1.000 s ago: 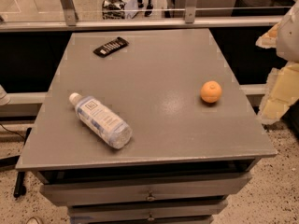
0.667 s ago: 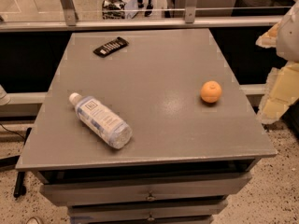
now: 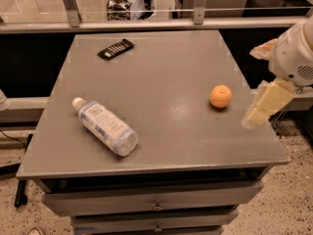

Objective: Move orange near rxbar chocolate

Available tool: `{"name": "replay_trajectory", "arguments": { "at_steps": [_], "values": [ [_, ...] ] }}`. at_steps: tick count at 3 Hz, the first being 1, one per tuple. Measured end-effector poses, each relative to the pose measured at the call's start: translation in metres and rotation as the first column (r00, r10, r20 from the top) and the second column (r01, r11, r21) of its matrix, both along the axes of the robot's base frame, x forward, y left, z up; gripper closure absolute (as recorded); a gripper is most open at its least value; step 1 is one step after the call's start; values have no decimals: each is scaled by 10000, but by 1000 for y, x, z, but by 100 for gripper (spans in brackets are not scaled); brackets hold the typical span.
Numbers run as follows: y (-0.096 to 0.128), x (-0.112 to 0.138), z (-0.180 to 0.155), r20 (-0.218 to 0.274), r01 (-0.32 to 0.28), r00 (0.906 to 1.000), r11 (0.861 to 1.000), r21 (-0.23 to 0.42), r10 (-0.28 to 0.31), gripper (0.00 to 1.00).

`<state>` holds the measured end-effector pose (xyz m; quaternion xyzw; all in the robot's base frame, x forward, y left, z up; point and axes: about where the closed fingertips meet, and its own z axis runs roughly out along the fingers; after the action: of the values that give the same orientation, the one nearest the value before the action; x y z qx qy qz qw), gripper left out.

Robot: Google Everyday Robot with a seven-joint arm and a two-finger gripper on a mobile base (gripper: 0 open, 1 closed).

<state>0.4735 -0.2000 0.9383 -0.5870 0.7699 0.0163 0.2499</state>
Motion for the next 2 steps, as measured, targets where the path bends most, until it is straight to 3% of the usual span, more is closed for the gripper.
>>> {"name": "replay_trajectory", "arguments": {
  "at_steps": [1, 2],
  "values": [
    [7, 32, -26, 329, 127, 9993, 9906, 1362, -174, 0],
    [10, 58, -44, 467, 391, 9976, 9710, 2358, -515, 0]
  ]
}}
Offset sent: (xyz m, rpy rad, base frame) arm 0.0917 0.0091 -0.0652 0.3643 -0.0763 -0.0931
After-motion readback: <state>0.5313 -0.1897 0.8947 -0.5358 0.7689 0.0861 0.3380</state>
